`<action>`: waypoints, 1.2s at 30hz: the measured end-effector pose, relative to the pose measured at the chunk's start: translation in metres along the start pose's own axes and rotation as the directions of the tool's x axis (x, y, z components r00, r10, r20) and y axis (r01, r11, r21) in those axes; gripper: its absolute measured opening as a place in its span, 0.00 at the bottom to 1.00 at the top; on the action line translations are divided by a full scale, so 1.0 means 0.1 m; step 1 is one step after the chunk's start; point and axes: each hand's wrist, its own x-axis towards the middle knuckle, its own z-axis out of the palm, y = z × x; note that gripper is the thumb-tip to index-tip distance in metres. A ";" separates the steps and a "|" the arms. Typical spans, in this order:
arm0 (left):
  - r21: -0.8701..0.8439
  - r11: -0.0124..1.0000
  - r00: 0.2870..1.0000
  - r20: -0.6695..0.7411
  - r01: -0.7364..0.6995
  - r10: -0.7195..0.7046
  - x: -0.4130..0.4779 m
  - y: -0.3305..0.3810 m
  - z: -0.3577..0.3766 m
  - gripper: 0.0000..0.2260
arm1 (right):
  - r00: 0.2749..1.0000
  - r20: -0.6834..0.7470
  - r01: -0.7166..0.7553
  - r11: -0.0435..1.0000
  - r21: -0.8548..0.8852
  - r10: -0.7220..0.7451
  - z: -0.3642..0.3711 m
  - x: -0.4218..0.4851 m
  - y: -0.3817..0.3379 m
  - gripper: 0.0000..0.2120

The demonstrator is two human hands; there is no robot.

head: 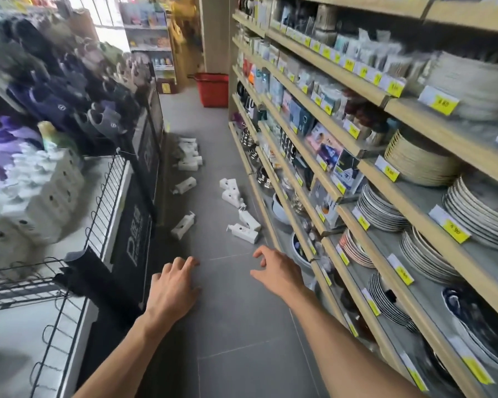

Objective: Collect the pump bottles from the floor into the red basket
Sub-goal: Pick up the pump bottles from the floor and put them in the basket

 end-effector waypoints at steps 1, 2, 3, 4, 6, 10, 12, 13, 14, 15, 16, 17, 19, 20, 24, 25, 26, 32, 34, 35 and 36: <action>0.004 1.000 1.000 0.000 -0.010 0.010 0.12 -0.03 -0.03 0.27 | 1.000 -0.005 -0.002 1.000 -0.002 0.002 -0.02 0.11 -0.04 0.17; 0.009 1.000 1.000 0.000 -0.018 0.018 0.23 -0.06 -0.06 0.27 | 1.000 -0.009 -0.003 1.000 -0.002 0.003 -0.03 0.22 -0.08 0.17; 0.016 1.000 1.000 0.000 -0.023 0.023 0.34 -0.09 -0.08 0.27 | 1.000 -0.013 -0.004 1.000 0.001 0.004 -0.04 0.33 -0.11 0.17; 0.023 0.999 1.000 -0.001 -0.028 0.028 0.46 -0.12 -0.11 0.27 | 1.000 -0.020 -0.006 1.000 0.005 0.006 -0.06 0.44 -0.14 0.18; 0.031 0.999 0.999 -0.003 -0.036 0.037 0.67 -0.17 -0.16 0.28 | 0.999 -0.032 -0.009 1.000 0.006 0.010 -0.10 0.63 -0.19 0.18; 0.049 0.997 0.999 -0.005 -0.051 0.052 1.06 -0.22 -0.23 0.27 | 0.999 -0.040 -0.015 1.000 0.007 0.015 -0.16 0.97 -0.20 0.17; 0.050 0.998 0.999 0.001 -0.047 0.047 1.24 -0.21 -0.25 0.27 | 0.999 -0.043 -0.018 1.000 0.005 0.018 -0.19 1.15 -0.18 0.17; 0.050 0.998 0.999 0.005 -0.042 0.042 1.33 -0.20 -0.26 0.27 | 0.999 -0.042 -0.021 1.000 0.005 0.021 -0.20 1.24 -0.17 0.17; 0.050 0.998 0.999 0.006 -0.041 0.040 1.43 -0.19 -0.27 0.27 | 0.999 -0.040 -0.023 1.000 0.004 0.023 -0.21 1.34 -0.15 0.16; 0.049 0.998 0.999 0.007 -0.041 0.041 1.52 -0.16 -0.27 0.27 | 0.999 -0.036 -0.025 1.000 0.004 0.025 -0.22 1.44 -0.13 0.16; 0.047 0.998 0.999 0.004 -0.042 0.041 1.62 -0.14 -0.27 0.27 | 0.999 -0.032 -0.026 1.000 0.004 0.026 -0.24 1.55 -0.11 0.16; 0.040 0.999 0.999 0.003 -0.037 0.037 1.72 -0.11 -0.27 0.27 | 0.999 -0.027 -0.023 1.000 0.003 0.023 -0.25 1.65 -0.09 0.16; 0.022 1.000 1.000 0.012 -0.015 0.015 1.89 -0.04 -0.28 0.26 | 1.000 -0.013 -0.014 1.000 0.005 0.014 -0.30 1.86 -0.06 0.17; 0.018 1.000 1.000 0.018 -0.008 0.008 1.96 0.00 -0.27 0.26 | 1.000 -0.010 -0.011 1.000 0.008 0.011 -0.33 1.95 -0.04 0.17; 0.009 1.000 0.999 0.030 0.029 -0.029 2.25 0.09 -0.25 0.26 | 1.000 -0.002 0.006 1.000 -0.008 -0.006 -0.41 2.33 0.04 0.16; 0.006 0.999 0.999 0.027 0.040 -0.041 2.32 0.11 -0.25 0.26 | 1.000 0.000 0.012 1.000 -0.015 -0.012 -0.42 2.42 0.07 0.16; 0.006 0.999 0.998 0.026 0.052 -0.053 2.40 0.11 -0.23 0.26 | 1.000 0.004 0.015 1.000 -0.023 -0.015 -0.43 2.52 0.10 0.16; 0.030 0.994 0.994 0.004 0.109 -0.109 2.93 0.06 -0.12 0.26 | 0.999 0.022 0.025 1.000 -0.017 -0.025 -0.37 3.18 0.29 0.17; 0.046 0.992 0.993 0.011 0.114 -0.114 3.16 0.03 -0.09 0.25 | 0.999 0.029 0.034 0.999 -0.024 -0.033 -0.37 3.40 0.29 0.17; 0.048 0.993 0.994 0.009 0.108 -0.109 3.25 0.02 -0.05 0.25 | 0.999 0.036 0.039 0.999 -0.029 -0.038 -0.36 3.50 0.29 0.17; 0.059 0.993 0.995 0.013 0.098 -0.099 3.36 0.01 -0.02 0.26 | 0.998 0.045 0.042 0.998 -0.037 -0.040 -0.36 3.59 0.28 0.16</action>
